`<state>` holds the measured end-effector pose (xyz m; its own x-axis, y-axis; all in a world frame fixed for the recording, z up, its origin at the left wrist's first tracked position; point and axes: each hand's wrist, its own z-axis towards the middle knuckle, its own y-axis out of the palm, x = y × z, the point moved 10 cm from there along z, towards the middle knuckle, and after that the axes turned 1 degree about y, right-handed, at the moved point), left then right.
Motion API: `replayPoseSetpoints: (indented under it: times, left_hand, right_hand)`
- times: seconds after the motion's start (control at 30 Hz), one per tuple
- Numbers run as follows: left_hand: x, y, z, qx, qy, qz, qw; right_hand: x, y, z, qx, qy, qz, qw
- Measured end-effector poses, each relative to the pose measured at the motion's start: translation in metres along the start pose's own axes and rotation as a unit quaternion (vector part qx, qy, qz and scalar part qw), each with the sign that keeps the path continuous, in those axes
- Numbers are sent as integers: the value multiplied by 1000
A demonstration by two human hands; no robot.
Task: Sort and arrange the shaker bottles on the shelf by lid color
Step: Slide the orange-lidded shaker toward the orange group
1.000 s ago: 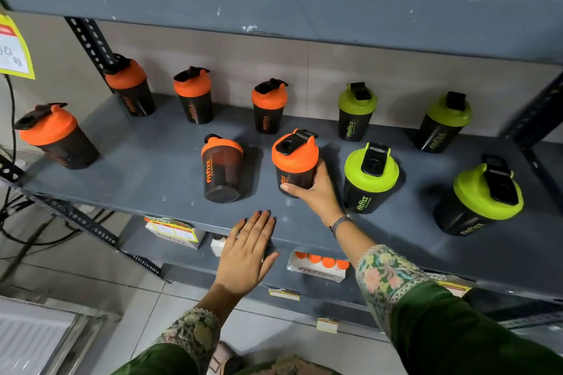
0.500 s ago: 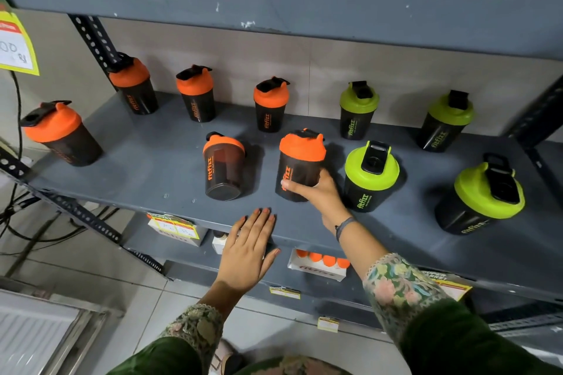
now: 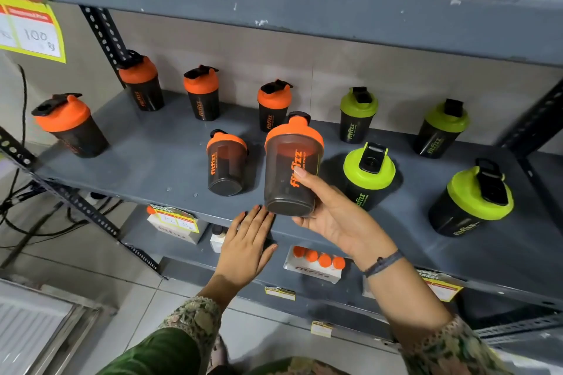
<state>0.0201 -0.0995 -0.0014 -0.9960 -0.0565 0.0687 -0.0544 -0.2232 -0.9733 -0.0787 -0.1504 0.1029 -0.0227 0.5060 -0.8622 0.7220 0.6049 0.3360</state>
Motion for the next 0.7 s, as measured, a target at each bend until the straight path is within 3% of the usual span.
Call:
replayPoseSetpoints:
  times: [0.17, 0.3, 0.4, 0.47, 0.57, 0.7]
  left_hand:
    - [-16, -10, -16, 59, 23, -2, 998]
    - [-108, -41, -33, 110, -111, -20, 987]
    - [-186, -67, -36, 117, -185, -7, 976]
    - [-230, -76, -33, 108, -212, 10, 971]
    - [-284, -76, -18, 61, -241, 5, 969]
    - [-310, -49, 3, -26, -209, -14, 977]
  right_hand:
    - [-4, 4, 2, 32, -10, 2, 999]
    - [-3, 23, 24, 61, -20, -7, 998]
    - [-8, 58, 49, 37, -67, -13, 997]
    - [-14, 88, 70, 17, -108, -39, 993]
    - [-17, 122, 111, 51, -155, -91, 982]
    - [-13, 157, 170, 105, -192, -185, 958]
